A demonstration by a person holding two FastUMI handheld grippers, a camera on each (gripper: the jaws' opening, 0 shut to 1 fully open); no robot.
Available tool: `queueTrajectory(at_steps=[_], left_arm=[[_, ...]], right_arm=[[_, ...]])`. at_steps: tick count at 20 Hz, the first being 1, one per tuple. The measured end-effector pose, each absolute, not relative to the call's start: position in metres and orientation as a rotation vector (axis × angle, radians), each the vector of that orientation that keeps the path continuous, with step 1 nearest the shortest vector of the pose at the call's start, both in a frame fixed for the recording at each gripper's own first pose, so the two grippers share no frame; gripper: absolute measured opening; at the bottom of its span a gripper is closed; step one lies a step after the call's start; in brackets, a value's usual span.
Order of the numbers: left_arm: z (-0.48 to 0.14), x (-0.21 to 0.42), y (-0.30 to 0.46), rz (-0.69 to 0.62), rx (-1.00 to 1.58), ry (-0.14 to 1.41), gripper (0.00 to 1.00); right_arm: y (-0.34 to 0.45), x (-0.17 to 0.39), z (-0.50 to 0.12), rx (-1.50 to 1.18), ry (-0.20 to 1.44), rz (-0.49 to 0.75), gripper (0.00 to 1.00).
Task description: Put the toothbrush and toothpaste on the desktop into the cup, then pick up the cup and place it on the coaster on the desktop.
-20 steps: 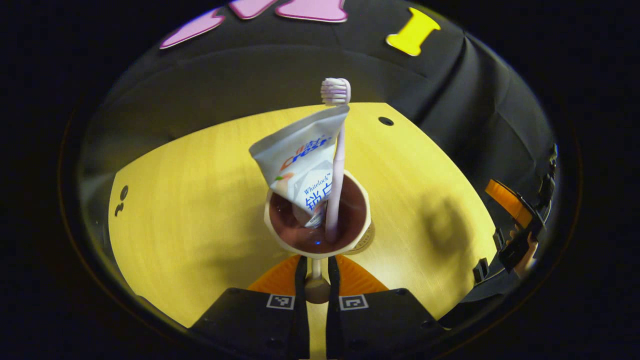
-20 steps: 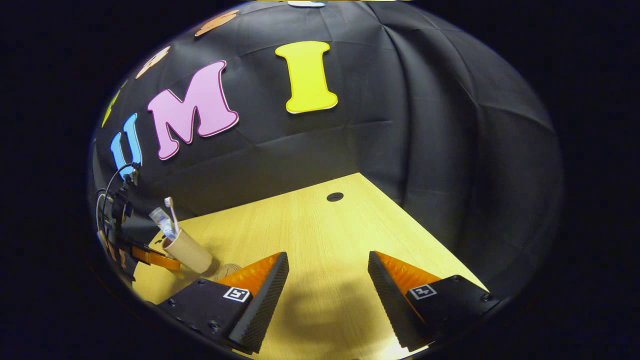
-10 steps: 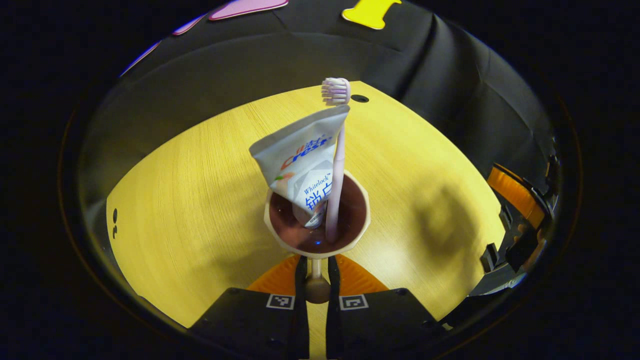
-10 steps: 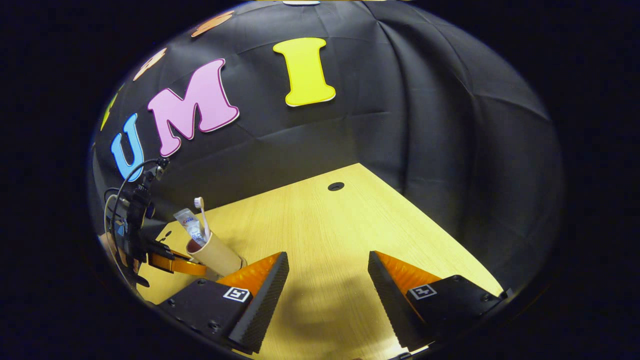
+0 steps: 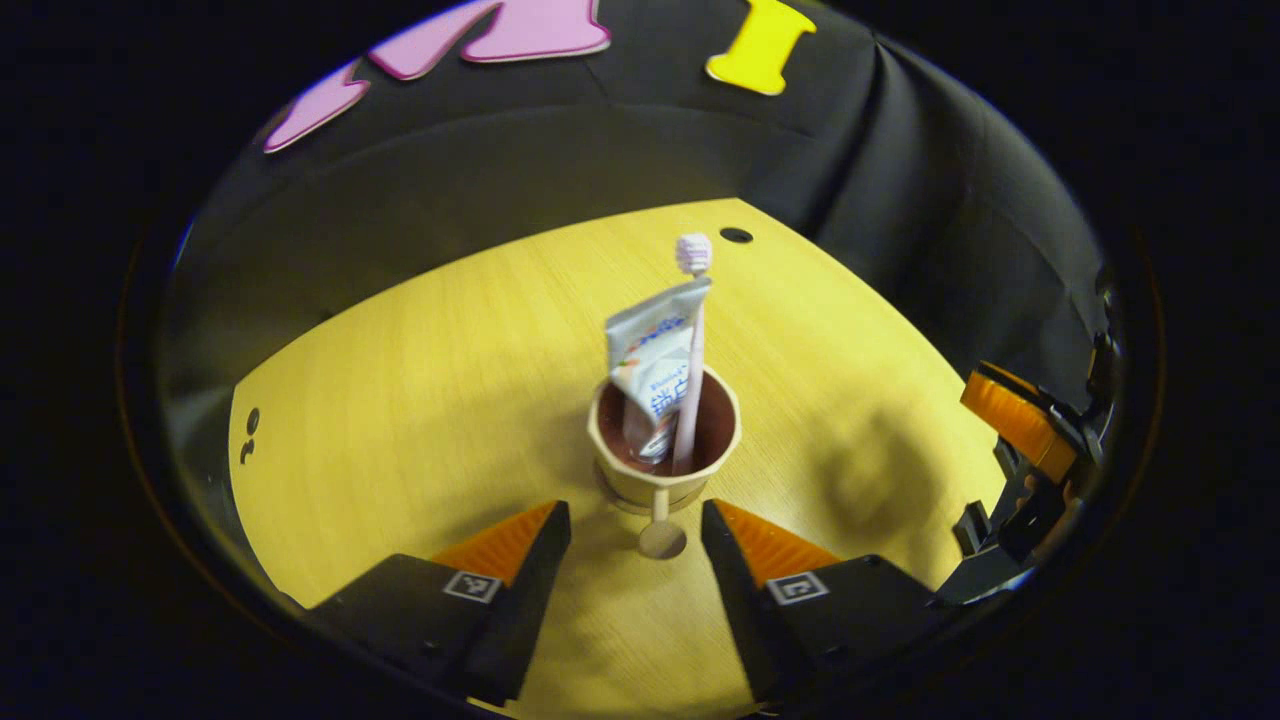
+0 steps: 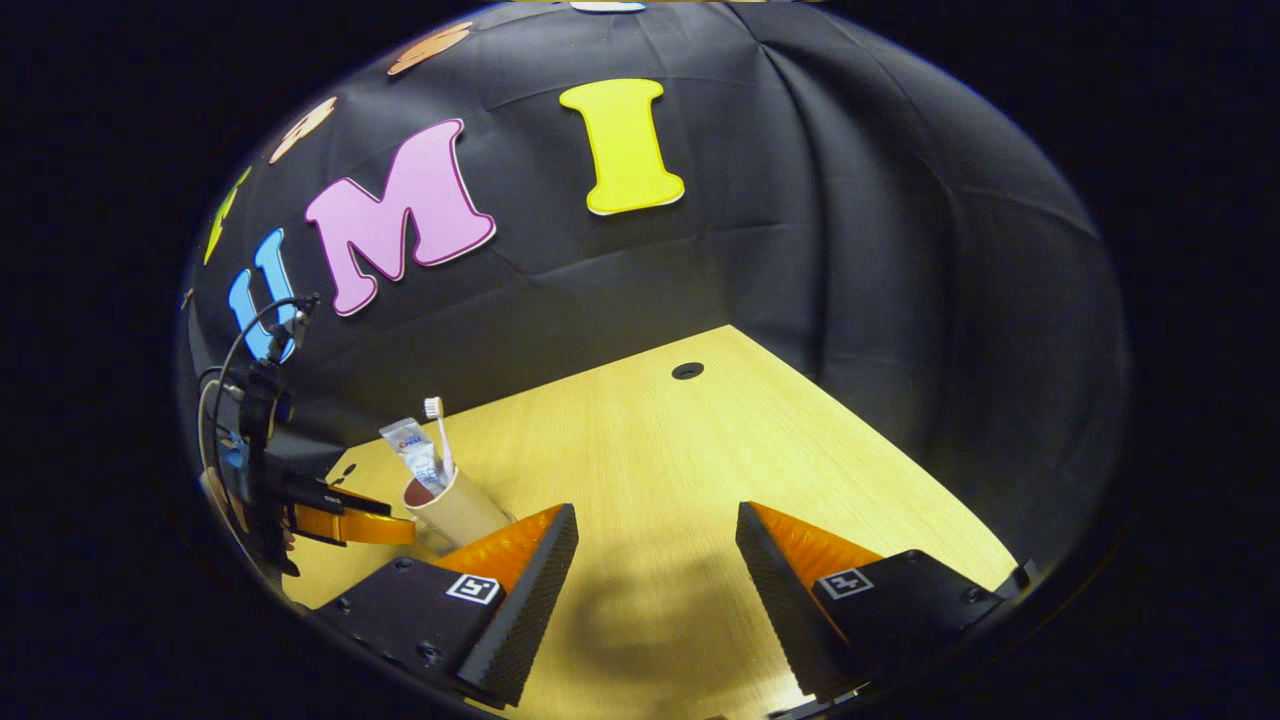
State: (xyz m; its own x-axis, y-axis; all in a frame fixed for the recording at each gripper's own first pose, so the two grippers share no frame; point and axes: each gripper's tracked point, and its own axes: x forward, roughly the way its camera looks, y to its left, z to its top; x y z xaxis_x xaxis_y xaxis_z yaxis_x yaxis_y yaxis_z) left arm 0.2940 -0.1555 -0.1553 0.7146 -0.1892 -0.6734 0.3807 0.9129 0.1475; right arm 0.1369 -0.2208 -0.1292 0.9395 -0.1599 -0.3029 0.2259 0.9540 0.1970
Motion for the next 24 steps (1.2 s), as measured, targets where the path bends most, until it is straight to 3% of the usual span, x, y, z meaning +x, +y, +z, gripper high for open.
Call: queueTrajectory(at_steps=[1, 2, 11, 18, 24], left_arm=[[-0.146, 0.286, -0.15, -0.305, 0.248, 0.657, 0.89], [-0.132, 0.278, -0.143, -0.293, 0.211, 0.597, 0.98], [-0.012, 0.166, -0.067, -0.131, 0.089, 0.101, 0.98], [0.016, 0.075, -0.033, -0.066, 0.04, -0.095, 0.98], [0.003, 0.018, -0.014, -0.051, -0.001, -0.094, 0.98]], right_arm=[[-0.215, 0.136, -0.124, 0.227, 0.283, -0.195, 0.98], [-0.208, 0.134, -0.12, 0.221, 0.28, -0.19, 0.98], [-0.109, 0.084, -0.054, 0.148, 0.216, -0.089, 0.98], [-0.052, 0.016, -0.03, 0.139, 0.141, -0.032, 0.98], [-0.019, -0.026, -0.025, 0.109, 0.11, -0.011, 0.98]])
